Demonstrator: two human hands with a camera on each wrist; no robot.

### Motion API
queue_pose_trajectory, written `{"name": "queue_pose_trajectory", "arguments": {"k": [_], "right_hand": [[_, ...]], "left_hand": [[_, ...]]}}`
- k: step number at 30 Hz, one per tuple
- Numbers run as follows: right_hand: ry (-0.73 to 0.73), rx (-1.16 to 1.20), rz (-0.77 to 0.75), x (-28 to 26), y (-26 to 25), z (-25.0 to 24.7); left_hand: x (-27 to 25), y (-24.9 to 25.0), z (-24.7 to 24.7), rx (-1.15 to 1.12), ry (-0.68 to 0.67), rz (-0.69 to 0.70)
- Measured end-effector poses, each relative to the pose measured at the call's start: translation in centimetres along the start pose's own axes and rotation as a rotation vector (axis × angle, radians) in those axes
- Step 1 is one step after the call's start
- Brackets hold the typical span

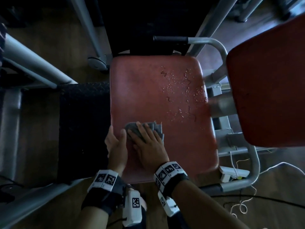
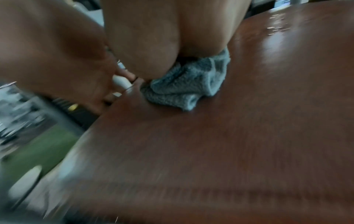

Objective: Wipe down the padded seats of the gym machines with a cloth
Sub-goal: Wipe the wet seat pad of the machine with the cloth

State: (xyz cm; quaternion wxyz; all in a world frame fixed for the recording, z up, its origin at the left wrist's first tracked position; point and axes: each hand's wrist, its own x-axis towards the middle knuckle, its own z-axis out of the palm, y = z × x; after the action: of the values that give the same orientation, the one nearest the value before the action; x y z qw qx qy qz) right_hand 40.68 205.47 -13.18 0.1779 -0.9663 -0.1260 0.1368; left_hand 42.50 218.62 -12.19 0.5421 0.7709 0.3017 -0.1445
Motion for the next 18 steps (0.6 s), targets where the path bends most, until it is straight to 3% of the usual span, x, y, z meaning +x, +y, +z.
{"name": "queue_pose_trajectory", "arguments": {"k": [5, 9, 18], "right_hand": [[0.077, 0.002, 0.164, 2.1, 4.9, -1.6], [0.112, -0.013, 0.253, 2.6, 8.2, -2.8], [0.085, -0.099, 0.369, 0.0, 10.6, -4.9]], "left_hand": [[-0.4, 1.2, 3.0, 0.335, 0.012, -0.152], [-0.4, 1.5, 3.8, 0.571, -0.069, -0.212], [-0.4, 2.2, 3.7, 0.657, -0.091, -0.252]]}}
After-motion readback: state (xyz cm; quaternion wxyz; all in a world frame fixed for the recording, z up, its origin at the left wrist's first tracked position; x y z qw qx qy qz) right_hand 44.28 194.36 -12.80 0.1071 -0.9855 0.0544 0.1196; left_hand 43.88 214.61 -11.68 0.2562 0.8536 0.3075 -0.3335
